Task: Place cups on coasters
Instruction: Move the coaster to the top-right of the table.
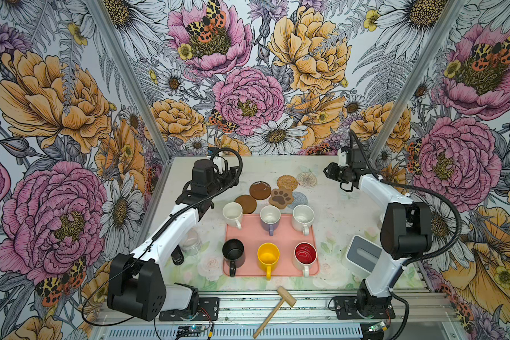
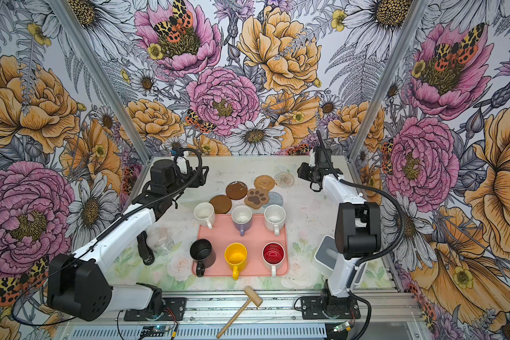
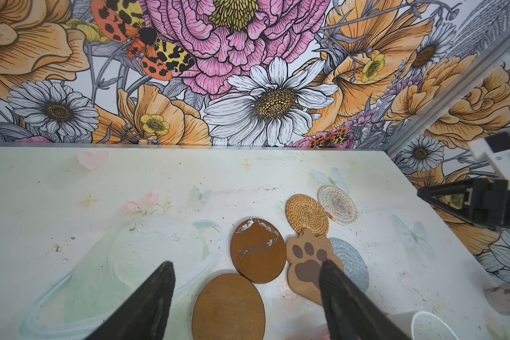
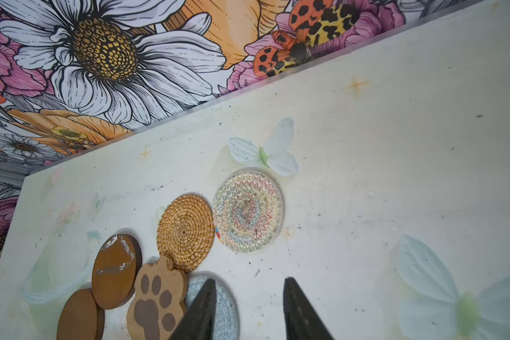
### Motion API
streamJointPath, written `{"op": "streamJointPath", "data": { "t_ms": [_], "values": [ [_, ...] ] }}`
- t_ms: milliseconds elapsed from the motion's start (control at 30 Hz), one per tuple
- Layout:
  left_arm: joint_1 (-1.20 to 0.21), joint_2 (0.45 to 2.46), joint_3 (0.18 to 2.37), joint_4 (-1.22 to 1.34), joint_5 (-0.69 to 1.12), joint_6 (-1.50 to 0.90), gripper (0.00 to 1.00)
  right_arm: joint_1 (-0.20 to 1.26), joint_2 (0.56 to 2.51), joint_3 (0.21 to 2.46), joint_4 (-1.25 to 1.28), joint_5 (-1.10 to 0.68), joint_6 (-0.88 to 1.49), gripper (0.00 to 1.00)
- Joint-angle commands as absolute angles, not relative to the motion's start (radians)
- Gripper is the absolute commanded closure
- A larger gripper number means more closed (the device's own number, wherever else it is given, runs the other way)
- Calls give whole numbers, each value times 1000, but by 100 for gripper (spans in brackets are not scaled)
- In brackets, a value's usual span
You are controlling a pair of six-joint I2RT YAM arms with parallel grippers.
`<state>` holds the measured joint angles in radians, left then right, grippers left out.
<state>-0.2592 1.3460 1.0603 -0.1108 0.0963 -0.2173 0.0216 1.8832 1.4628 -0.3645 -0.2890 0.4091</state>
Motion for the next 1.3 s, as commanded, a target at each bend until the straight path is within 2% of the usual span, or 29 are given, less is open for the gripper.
{"op": "streamJointPath", "data": {
  "t_ms": [0,133,433,833,1267],
  "values": [
    [-239,1343,1071,-133,178,-279,23,46,1975,1570,-410,-366,452,66],
    [-230,1344,1057,-135,211,-303,23,64,2077,1666,-411,-378,488,72],
    [-214,1322,1028,-143,258,-331,24,98,2273,1816,-411,-393,568,99],
    [-187,1266,1005,-174,276,-335,25,100,2355,1844,-412,-263,669,100],
    [-158,1204,981,-202,255,-321,23,97,2369,1811,-507,-188,666,100]
  ]
}}
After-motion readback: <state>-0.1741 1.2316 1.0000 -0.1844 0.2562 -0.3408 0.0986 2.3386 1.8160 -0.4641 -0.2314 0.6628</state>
